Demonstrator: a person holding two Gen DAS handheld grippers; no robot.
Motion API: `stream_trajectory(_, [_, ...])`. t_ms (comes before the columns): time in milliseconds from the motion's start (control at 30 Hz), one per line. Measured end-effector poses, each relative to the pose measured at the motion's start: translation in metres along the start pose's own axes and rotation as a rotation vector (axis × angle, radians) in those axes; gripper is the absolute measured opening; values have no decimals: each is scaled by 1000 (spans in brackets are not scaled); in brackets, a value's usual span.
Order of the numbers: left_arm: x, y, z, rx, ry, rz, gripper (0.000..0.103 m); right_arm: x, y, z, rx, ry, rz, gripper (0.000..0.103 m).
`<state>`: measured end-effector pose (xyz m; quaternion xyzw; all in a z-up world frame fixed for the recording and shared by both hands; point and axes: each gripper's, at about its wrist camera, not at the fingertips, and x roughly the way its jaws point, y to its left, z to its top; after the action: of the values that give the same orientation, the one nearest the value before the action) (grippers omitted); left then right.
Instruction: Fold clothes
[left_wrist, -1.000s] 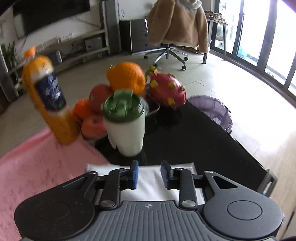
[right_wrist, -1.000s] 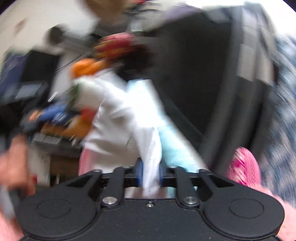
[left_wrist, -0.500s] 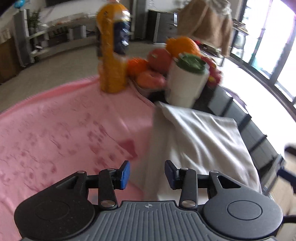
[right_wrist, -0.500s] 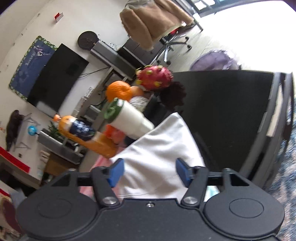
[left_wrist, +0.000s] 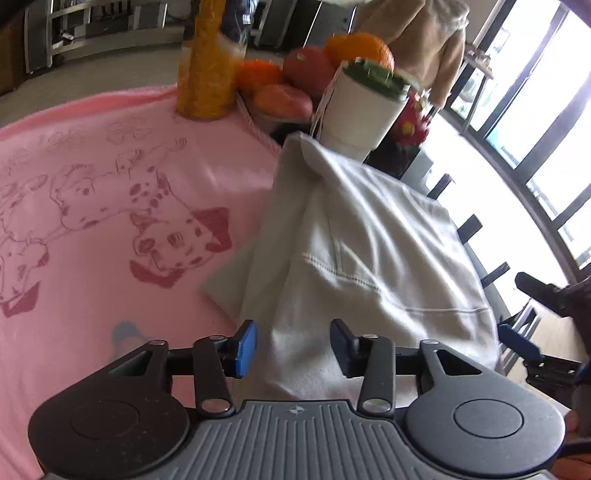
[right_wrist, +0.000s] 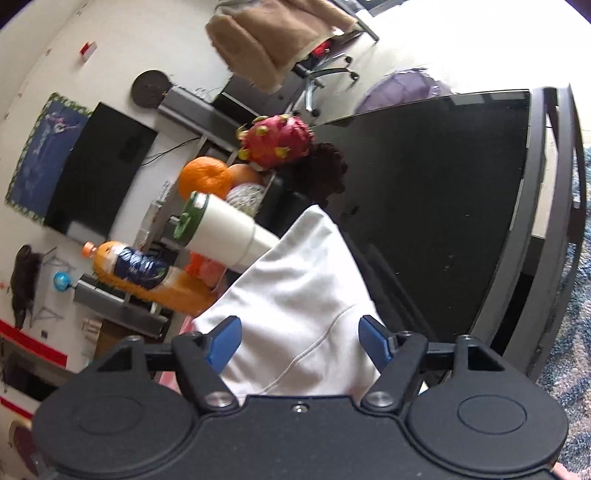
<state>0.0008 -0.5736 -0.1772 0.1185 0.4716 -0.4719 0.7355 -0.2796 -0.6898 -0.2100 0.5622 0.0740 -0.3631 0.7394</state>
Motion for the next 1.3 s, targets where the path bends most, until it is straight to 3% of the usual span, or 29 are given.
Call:
stream_trajectory(33, [1,-1,0,0,0,0,12,1,-1,0,10,-3,-4,70])
stream_trajectory(67, [1,-3,-1,2,-3,3,2,1,-2,1,14,-11,-12,70])
stream_trajectory(200, [-26,-21,-10,111,-145,49,0,1,-3,1,15,-26,-32,70])
stream_trajectory(267, [-39,-22,-12,118,-204,70,0,1,-3,1,12,-29,-38,70])
stream_trajectory(367, [-36,0,-11,27,-192,102,0,1,-3,1,9,-33,-47,70])
stream_trajectory(500, [-5,35,-12,-108,-36,143,2,6,4,2,-38,-38,-75,70])
stream_trajectory(533, [0,42,-11,-133,-9,150,8,8,6,2,-50,-38,-81,70])
stream_trajectory(633, [-11,39,1,-113,-58,152,32,16,13,13,-75,-58,-90,70])
stream_trajectory(800, [-24,26,24,-62,-136,149,37,40,22,39,-99,-80,-92,70])
stream_trajectory(867, [-21,7,38,-8,-161,153,41,54,24,52,-109,-85,-85,57])
stream_trajectory(967, [2,-5,57,33,-140,173,51,79,21,68,-148,-72,-77,46])
stream_trajectory(1167, [49,-11,89,45,-94,189,61,121,9,81,-166,22,-24,46])
stream_trajectory(1233, [58,-19,92,98,-116,201,55,126,15,80,-215,12,-13,43])
stream_trajectory(1267, [62,-24,93,132,-128,207,45,128,18,79,-240,5,-8,25])
stream_trajectory(1300, [67,-29,94,166,-137,213,7,130,22,78,-266,-3,-3,11])
